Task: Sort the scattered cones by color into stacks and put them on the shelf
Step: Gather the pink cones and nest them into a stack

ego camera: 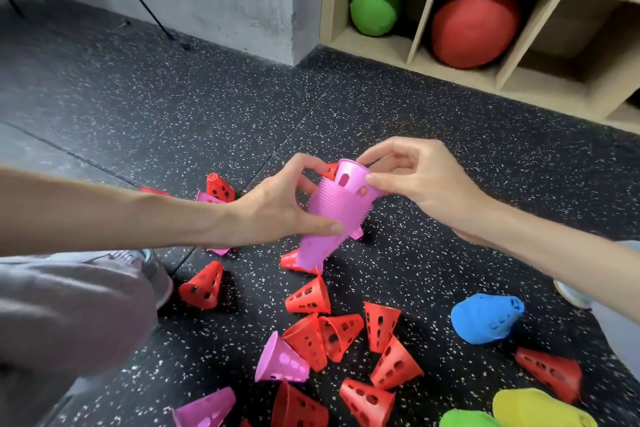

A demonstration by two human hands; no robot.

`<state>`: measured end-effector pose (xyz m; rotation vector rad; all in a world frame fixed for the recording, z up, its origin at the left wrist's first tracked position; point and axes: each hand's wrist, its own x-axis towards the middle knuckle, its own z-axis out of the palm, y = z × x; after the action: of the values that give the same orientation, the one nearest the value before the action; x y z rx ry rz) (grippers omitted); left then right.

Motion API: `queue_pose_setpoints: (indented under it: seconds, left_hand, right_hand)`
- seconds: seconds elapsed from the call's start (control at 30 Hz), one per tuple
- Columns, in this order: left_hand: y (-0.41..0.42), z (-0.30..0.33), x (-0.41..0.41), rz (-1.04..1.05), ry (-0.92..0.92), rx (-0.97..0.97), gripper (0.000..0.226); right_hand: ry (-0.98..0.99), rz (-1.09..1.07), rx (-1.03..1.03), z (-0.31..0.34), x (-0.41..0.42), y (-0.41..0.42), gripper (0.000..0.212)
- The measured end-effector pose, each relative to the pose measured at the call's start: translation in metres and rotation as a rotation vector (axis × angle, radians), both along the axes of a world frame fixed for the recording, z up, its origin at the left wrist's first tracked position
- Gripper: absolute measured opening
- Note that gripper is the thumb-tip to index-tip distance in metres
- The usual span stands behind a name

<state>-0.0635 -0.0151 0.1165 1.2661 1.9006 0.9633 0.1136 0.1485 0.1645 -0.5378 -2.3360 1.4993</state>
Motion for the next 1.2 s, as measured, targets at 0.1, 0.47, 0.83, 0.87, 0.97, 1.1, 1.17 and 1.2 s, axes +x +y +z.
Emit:
queue_pose_setpoints:
  seconds: [0.1, 0.47, 0.83, 0.87, 0.97, 1.1, 1.17, 1.2]
  left_hand:
    - [0.003, 0.003, 0.004, -0.038, 0.022, 0.029, 0.09]
    - [0.004, 0.02, 0.003, -0.066, 0.023, 0.11, 0.063]
    - [-0.001, 0.016, -0.005, -0.127, -0.118, 0.039, 0.062]
    - [-0.001, 0.018, -0.007, -0.145, -0.125, 0.018, 0.066]
    - [0.001, 0.02, -0.028, -0.169, -0.088, -0.095, 0.072]
    - [-0.008, 0.009, -0.069, -0.206, 0.146, -0.312, 0.06]
    - [-0.02, 0.0, -0.089, -0.285, 0.283, -0.429, 0.052]
    - [-0.026, -0.005, -0.098, -0.319, 0.34, -0.476, 0.05]
  right_hand:
    - [0.019, -0.001, -0.023, -0.001, 0.008, -0.008, 0.02]
    - [0.001, 0.08, -0.024, 0.002, 0.01, -0.026, 0.037]
    - [-0.134, 0.156, 0.305, 0.001, 0.006, -0.03, 0.061]
    - [-0.132, 0.14, 0.311, 0.0, 0.006, -0.03, 0.061]
    - [-0.15, 0.101, 0.352, -0.006, 0.006, -0.029, 0.061]
    - [-0.198, 0.09, 0.344, -0.016, 0.004, -0.025, 0.062]
    - [-0.21, 0.082, 0.363, -0.02, 0.001, -0.024, 0.063]
    - [-0.212, 0.083, 0.373, -0.021, 0.0, -0.024, 0.063]
